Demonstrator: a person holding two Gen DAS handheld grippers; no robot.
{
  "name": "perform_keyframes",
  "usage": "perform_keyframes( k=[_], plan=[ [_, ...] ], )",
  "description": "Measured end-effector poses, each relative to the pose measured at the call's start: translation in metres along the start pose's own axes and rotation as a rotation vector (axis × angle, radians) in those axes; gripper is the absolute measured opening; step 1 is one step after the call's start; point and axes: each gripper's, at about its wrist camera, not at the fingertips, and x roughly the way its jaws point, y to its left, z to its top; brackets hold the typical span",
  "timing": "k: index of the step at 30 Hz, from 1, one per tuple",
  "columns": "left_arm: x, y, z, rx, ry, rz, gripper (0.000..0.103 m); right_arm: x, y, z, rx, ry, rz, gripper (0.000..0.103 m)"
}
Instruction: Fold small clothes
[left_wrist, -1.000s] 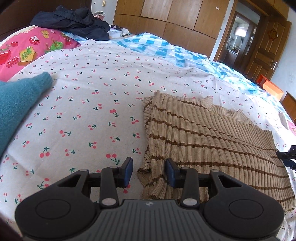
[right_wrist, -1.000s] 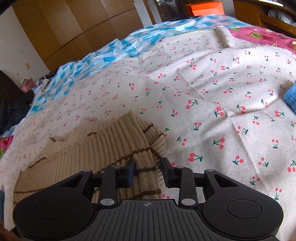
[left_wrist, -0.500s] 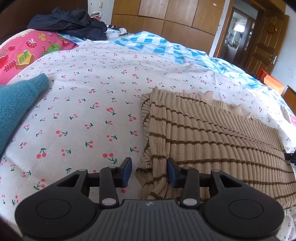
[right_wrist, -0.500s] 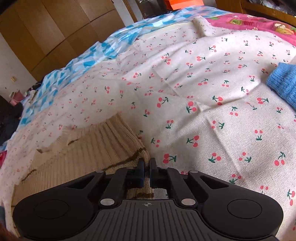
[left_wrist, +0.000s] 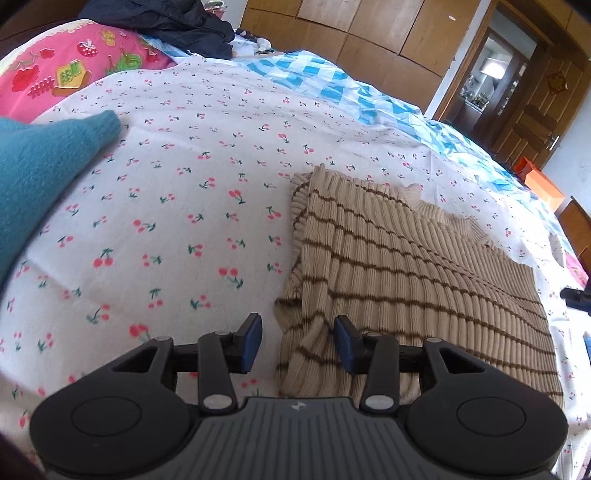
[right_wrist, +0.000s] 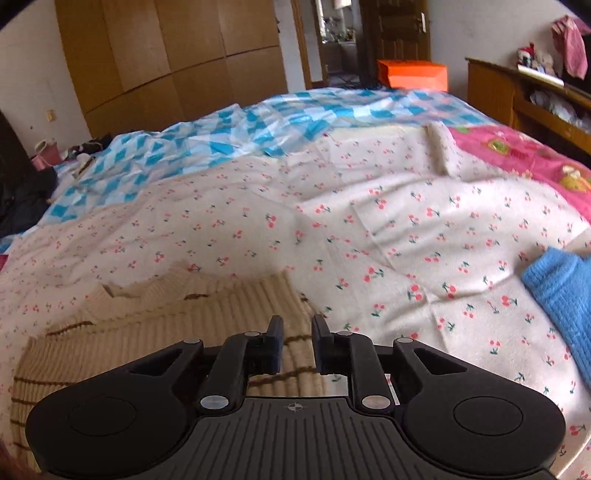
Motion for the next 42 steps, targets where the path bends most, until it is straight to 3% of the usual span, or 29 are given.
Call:
perform_keyframes(
  k=[4, 9, 15, 17, 21, 26, 35, 38, 42],
  plan=[
    [-0.006, 0.001, -0.001, -0.004, -0.009, -0.005, 0.047, -0.002, 0.047, -0.004, -0.063, 0.065, 0.137, 0.02],
    [0.001, 0.007, -0.001, -0.034, 0.034, -0.022, 0.047, 0.005, 0.116, -0.018, -0.136, 0.177, 0.304, 0.024],
    [0.002, 0.009, 0.001, -0.038, 0.043, -0.047, 0.047, 0.016, 0.199, -0.028, -0.277, 0.251, 0.394, 0.025],
    [0.002, 0.01, 0.002, -0.049, 0.047, -0.067, 0.047, 0.023, 0.223, -0.029, -0.319, 0.278, 0.413, 0.034],
    [0.003, 0.01, 0.002, -0.052, 0.055, -0.094, 0.047, 0.041, 0.261, -0.033, -0.382, 0.341, 0.404, 0.036],
    [0.003, 0.011, 0.002, -0.057, 0.068, -0.117, 0.047, 0.059, 0.28, -0.036, -0.422, 0.415, 0.358, 0.039],
    [0.003, 0.016, 0.005, -0.076, 0.067, -0.129, 0.047, 0.065, 0.307, -0.038, -0.532, 0.413, 0.298, 0.048],
    [0.003, 0.013, 0.004, -0.061, 0.065, -0.123, 0.047, 0.068, 0.32, -0.042, -0.589, 0.433, 0.288, 0.06],
    [0.005, 0.009, 0.003, -0.041, 0.07, -0.108, 0.047, 0.08, 0.336, -0.06, -0.726, 0.391, 0.2, 0.059]
  ],
)
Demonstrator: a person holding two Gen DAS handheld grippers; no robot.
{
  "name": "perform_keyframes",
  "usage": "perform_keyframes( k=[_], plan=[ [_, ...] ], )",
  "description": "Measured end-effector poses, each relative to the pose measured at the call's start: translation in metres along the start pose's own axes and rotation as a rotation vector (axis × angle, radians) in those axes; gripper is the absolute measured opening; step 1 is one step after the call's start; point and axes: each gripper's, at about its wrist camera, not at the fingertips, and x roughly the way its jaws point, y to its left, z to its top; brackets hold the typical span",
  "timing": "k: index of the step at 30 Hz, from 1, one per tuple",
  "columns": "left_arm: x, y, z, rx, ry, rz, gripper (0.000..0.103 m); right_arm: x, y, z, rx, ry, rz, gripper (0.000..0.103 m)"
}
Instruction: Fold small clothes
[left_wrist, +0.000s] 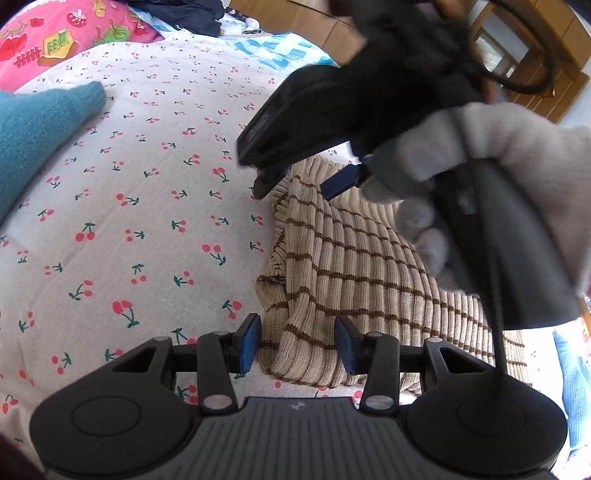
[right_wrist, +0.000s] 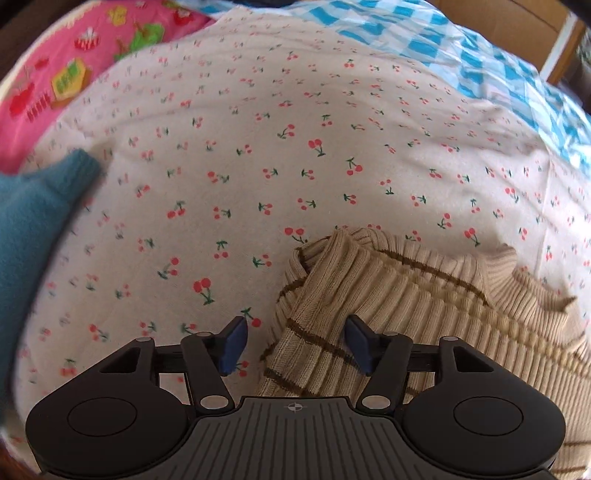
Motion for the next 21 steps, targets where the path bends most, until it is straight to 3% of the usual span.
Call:
perform_keyframes(
  k=[3, 6, 10, 14, 21],
  plan=[
    [0.0, -0.004, -0.002, 0.007, -0.001, 0.01, 0.047, 0.009, 0.004, -0.004, -0.035, -0.01, -0.035, 0.056],
    [0.001, -0.006, -0.002, 0.01, -0.002, 0.01, 0.048, 0.004, -0.002, -0.006, -0.045, -0.022, -0.044, 0.038],
    [0.0, -0.012, -0.004, 0.028, -0.007, 0.012, 0.052, -0.007, -0.018, -0.009, 0.007, -0.044, 0.005, 0.02],
    [-0.005, -0.017, -0.009, 0.053, -0.037, 0.015, 0.06, -0.023, -0.036, -0.014, 0.083, -0.086, 0.069, 0.014],
    [-0.026, -0.028, -0.022, 0.077, -0.115, 0.022, 0.074, -0.06, -0.074, -0.03, 0.19, -0.184, 0.173, 0.014]
  ],
)
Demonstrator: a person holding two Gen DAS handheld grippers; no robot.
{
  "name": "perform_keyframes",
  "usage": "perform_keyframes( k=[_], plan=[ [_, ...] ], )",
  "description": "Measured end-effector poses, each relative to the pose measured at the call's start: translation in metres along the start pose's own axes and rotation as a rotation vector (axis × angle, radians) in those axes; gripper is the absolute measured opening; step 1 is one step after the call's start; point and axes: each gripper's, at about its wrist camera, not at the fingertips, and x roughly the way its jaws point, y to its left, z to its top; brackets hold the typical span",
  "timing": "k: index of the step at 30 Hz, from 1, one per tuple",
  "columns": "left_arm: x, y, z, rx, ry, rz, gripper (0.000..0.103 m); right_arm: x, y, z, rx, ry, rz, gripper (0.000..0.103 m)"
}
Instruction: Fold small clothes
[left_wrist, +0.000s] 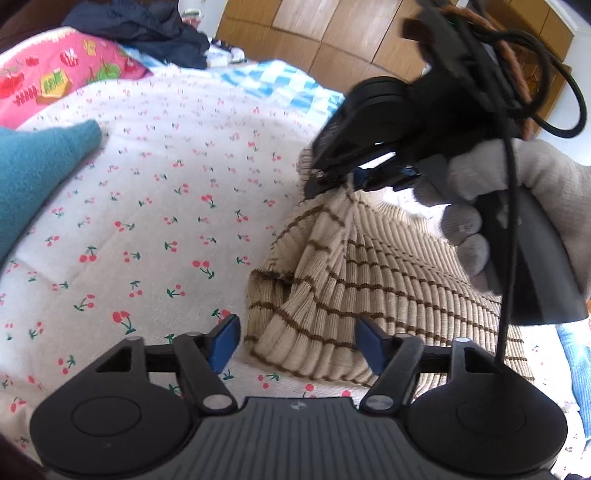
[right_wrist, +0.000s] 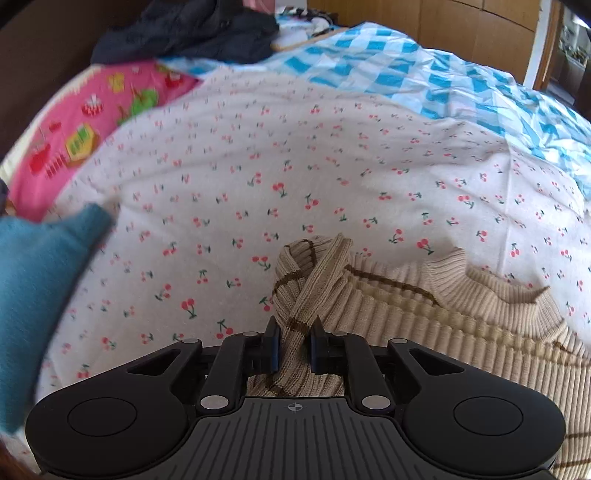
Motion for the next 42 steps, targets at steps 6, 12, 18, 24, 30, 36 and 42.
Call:
perform_keyframes(
  k=[6, 12, 18, 24, 30, 36, 42],
  plan=[
    [-0.01, -0.015, -0.008, 0.075, -0.106, 0.1, 0.085, -0.028, -0.033, -0.007, 0.088, -0.056, 0.082, 0.014],
    [0.016, -0.031, -0.003, 0.193, -0.085, 0.107, 0.084, -0.049, -0.064, -0.02, 0.176, -0.101, 0.158, 0.014],
    [0.003, -0.063, 0.003, 0.234, -0.057, 0.004, 0.029, -0.088, -0.12, -0.046, 0.327, -0.207, 0.266, 0.014],
    [-0.013, -0.138, 0.007, 0.358, -0.096, -0.121, 0.027, -0.111, -0.213, -0.101, 0.598, -0.357, 0.344, 0.014],
    [0.016, -0.218, -0.026, 0.556, -0.018, -0.165, 0.026, -0.084, -0.29, -0.16, 0.803, -0.349, 0.363, 0.014],
    [0.033, -0.261, -0.05, 0.647, 0.037, -0.149, 0.025, -0.075, -0.322, -0.174, 0.847, -0.338, 0.386, 0.014],
    [0.032, -0.29, -0.061, 0.729, 0.022, -0.116, 0.025, -0.074, -0.327, -0.178, 0.825, -0.335, 0.389, 0.014]
  ],
)
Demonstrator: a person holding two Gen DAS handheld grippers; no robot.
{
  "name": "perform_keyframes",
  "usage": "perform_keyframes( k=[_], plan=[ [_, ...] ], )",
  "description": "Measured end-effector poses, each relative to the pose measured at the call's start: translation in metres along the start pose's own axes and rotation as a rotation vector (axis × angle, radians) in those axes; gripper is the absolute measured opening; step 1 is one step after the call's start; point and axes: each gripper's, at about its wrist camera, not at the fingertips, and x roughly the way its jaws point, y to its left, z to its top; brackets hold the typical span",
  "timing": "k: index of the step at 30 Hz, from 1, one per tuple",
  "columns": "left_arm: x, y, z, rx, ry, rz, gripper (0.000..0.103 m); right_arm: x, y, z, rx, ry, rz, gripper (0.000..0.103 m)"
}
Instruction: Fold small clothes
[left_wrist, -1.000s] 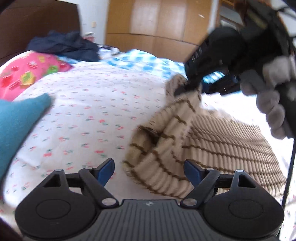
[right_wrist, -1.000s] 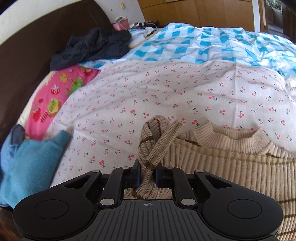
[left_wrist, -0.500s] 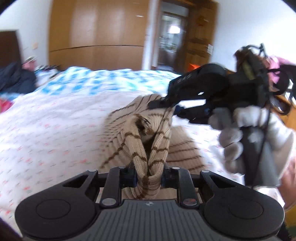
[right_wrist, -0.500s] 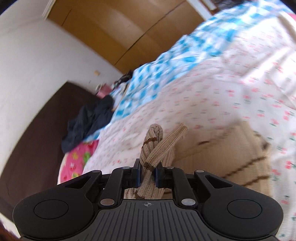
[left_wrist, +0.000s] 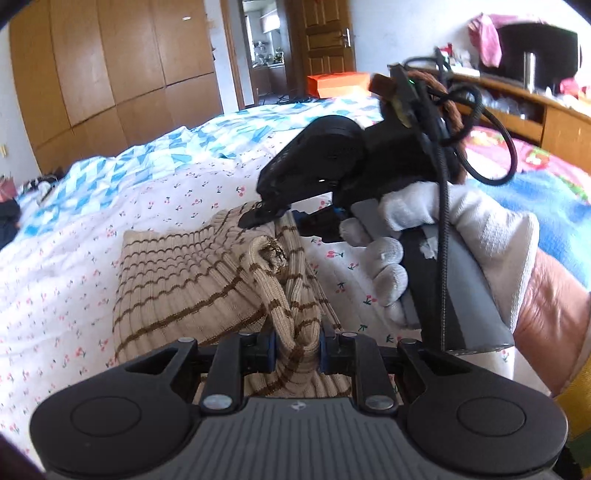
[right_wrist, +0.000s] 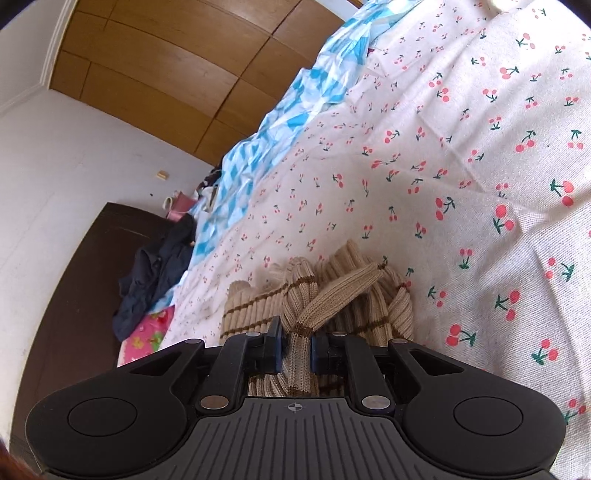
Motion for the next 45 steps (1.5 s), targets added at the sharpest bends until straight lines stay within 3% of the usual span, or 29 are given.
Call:
perform_keyframes(
  k=[8, 13, 17, 21, 26, 35, 37, 41, 43, 45],
  plan=[
    [0.01, -0.016, -0.008, 0.033, 0.023, -0.016, 0.025, -0.003, -0.017, 0.004, 0.026, 0.009, 0.011, 0.014],
    [0.012, -0.025, -0.018, 0.073, 0.069, -0.043, 0.032, 0.003, -0.021, 0.002, 0.019, 0.037, -0.011, 0.018],
    [-0.002, -0.035, -0.021, 0.108, 0.053, -0.094, 0.043, 0.003, -0.022, 0.003, 0.016, 0.048, -0.002, 0.018],
    [-0.017, -0.03, -0.025, 0.121, 0.062, -0.137, 0.044, -0.003, -0.019, 0.005, 0.008, 0.047, -0.009, 0.02],
    [-0.045, -0.011, -0.033, 0.055, 0.064, -0.175, 0.045, -0.027, -0.011, 0.006, -0.012, -0.013, -0.037, 0.025],
    [-0.068, 0.024, -0.026, 0.003, -0.025, -0.121, 0.046, -0.057, 0.031, -0.026, -0.099, -0.027, 0.03, 0.025],
    [-0.065, 0.031, -0.023, -0.007, -0.027, -0.108, 0.046, -0.055, 0.036, -0.037, -0.118, -0.013, 0.012, 0.025],
    [-0.057, 0.039, -0.02, 0.002, -0.04, -0.068, 0.046, -0.038, 0.015, -0.046, -0.073, 0.037, -0.117, 0.021],
    [-0.051, 0.043, -0.021, 0.002, -0.033, -0.053, 0.046, -0.035, 0.001, -0.047, -0.045, 0.053, -0.136, 0.014],
    [-0.046, 0.045, -0.021, -0.004, -0.022, -0.042, 0.046, -0.039, -0.003, -0.046, -0.026, 0.055, -0.121, 0.014]
  ],
)
